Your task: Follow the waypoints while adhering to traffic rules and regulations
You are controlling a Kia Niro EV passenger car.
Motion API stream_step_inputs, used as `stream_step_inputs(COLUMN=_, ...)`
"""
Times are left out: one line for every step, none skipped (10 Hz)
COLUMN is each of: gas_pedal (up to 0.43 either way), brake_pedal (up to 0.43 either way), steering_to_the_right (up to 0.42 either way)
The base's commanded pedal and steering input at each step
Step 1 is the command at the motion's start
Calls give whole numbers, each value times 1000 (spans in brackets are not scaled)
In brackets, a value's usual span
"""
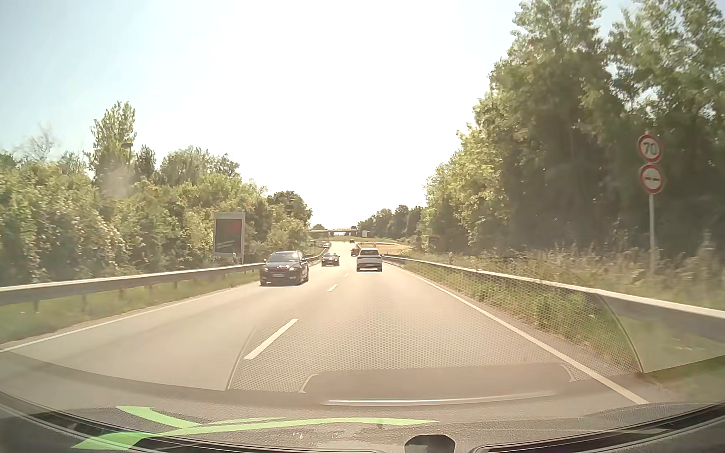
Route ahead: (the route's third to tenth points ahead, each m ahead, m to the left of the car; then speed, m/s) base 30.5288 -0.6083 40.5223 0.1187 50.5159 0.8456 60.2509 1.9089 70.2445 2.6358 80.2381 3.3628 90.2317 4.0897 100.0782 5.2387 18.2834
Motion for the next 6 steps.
stream_step_inputs(gas_pedal=87, brake_pedal=0, steering_to_the_right=-7)
stream_step_inputs(gas_pedal=110, brake_pedal=0, steering_to_the_right=-7)
stream_step_inputs(gas_pedal=118, brake_pedal=0, steering_to_the_right=-7)
stream_step_inputs(gas_pedal=130, brake_pedal=0, steering_to_the_right=-7)
stream_step_inputs(gas_pedal=130, brake_pedal=0, steering_to_the_right=-7)
stream_step_inputs(gas_pedal=130, brake_pedal=0, steering_to_the_right=-7)
